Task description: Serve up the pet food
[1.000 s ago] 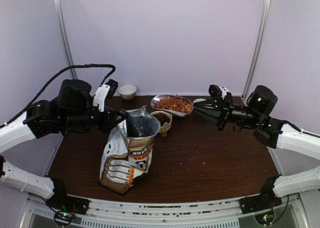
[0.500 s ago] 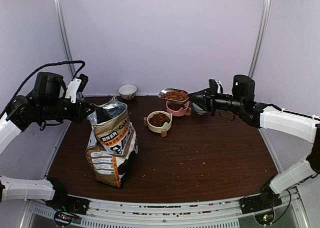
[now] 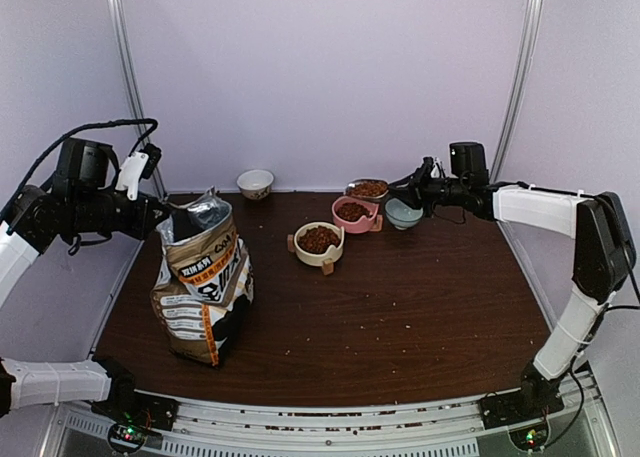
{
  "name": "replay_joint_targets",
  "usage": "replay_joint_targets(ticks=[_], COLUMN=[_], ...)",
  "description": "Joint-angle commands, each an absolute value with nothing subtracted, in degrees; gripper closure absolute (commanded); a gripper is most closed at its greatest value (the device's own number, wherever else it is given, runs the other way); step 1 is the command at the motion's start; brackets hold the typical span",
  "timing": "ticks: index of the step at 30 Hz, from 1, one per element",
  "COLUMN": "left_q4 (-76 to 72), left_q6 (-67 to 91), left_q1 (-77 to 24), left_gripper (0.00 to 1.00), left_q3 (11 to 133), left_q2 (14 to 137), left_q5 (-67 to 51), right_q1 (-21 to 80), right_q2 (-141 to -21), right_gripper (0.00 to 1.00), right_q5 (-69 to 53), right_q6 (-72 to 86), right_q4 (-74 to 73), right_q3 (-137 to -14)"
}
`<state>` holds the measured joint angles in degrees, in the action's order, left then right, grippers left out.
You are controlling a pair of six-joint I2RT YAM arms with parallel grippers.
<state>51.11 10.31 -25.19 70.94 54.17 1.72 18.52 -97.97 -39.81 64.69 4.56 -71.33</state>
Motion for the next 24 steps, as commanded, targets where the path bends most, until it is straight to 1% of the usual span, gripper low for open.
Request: replay_joint_targets(ticks=[1,6,14,24], left_q4=[33.81,32.3,31.55,31.2], left_q6=[6.19,5.03,5.1,4.35], left_q1=[-24.12,-24.14,-24.16,-24.11], left_gripper=[1.0,1.0,1.0,1.0], left_q3=[75.23,74.02,73.0,72.43], left_q2=[52.61,52.79,53.09,53.68], left_q5=[4.33,2.09,-3.13,-7.51], right_q1=[16.22,15.16,15.03,14.95], right_q2=[-102.09,-108.02,-117.1,-122.17], right_gripper=[1.0,1.0,1.0,1.0], right_q5=[-38.74,-36.9,-34.08,-28.57], right_q6=[59.33,54.98,51.3,44.55], right_q4=[-0.24,-7.44,-15.04,-26.04], right_q3=[-78.06,-86.09,-97.93,-108.37])
